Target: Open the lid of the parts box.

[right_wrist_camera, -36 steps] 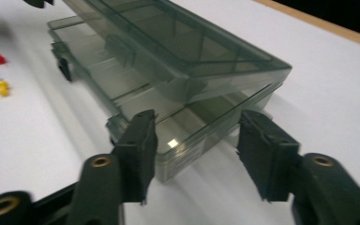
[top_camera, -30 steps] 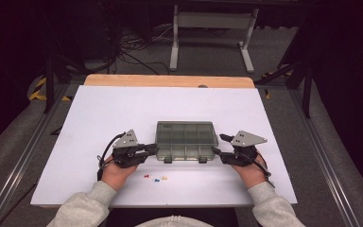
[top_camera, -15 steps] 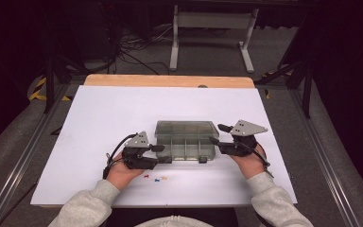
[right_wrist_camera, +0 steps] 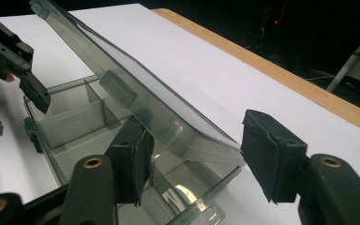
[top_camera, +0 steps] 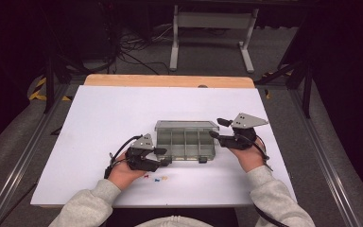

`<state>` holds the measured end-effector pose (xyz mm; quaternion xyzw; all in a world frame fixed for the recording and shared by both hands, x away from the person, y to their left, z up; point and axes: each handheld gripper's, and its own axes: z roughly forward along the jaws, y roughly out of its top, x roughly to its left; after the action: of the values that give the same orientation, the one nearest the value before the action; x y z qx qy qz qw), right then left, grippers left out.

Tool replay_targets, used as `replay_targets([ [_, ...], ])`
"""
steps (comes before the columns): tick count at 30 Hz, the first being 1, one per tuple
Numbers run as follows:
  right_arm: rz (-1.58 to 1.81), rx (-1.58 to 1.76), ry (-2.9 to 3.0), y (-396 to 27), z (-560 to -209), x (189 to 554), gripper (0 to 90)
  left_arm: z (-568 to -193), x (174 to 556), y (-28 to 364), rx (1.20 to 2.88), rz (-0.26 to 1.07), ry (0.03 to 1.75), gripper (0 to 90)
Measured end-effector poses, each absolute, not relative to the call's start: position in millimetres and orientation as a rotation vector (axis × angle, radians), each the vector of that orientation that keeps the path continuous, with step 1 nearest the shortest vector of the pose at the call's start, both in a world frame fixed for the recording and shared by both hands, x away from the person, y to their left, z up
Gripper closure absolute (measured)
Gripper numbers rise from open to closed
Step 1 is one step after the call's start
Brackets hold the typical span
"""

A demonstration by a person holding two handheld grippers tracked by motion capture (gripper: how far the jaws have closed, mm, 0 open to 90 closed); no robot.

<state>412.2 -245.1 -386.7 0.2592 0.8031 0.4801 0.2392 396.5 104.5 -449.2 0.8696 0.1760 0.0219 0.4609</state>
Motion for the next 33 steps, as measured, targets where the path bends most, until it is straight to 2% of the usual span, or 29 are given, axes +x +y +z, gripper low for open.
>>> replay_targets([
  [12, 1.336, 0.706, 2.192, -242.0, -380.7, 420.8, 44.7, -448.7, 397.2, 109.0, 2.135, 0.046, 0.431, 52.5],
  [33, 1.374, 0.762, 2.148, -242.1, -370.4, 456.3, 48.5, -447.8, 396.1, 110.1, 2.136, 0.048, 0.438, 52.7],
])
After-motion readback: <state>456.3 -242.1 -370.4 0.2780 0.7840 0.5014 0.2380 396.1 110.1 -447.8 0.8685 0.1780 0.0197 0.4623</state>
